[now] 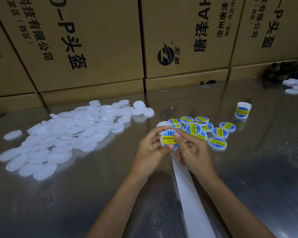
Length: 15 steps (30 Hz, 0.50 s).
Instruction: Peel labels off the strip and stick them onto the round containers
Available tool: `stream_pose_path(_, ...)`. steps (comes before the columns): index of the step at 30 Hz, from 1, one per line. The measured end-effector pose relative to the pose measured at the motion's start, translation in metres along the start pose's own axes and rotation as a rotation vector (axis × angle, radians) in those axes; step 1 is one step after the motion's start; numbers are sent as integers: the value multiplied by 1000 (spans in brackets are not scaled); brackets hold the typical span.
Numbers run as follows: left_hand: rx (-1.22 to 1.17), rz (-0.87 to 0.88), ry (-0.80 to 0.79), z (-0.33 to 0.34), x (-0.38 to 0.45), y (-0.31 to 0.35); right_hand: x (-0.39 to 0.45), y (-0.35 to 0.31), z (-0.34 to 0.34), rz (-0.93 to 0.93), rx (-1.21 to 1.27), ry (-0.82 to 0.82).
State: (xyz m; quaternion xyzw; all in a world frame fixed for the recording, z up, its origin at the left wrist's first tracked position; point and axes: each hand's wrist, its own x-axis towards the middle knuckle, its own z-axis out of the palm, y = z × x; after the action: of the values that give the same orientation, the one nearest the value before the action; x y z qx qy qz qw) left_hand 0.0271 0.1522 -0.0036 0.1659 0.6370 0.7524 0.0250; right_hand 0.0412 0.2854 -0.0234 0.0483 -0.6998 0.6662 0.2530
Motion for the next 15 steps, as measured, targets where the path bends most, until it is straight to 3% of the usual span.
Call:
stream_pose_path(8,21,3,155,-4,-2,2,1,-4,0,119,-15,-91)
stream_pose_path(15,-49,-45,232,-8,1,-1,-2,-8,1,126,21,-329)
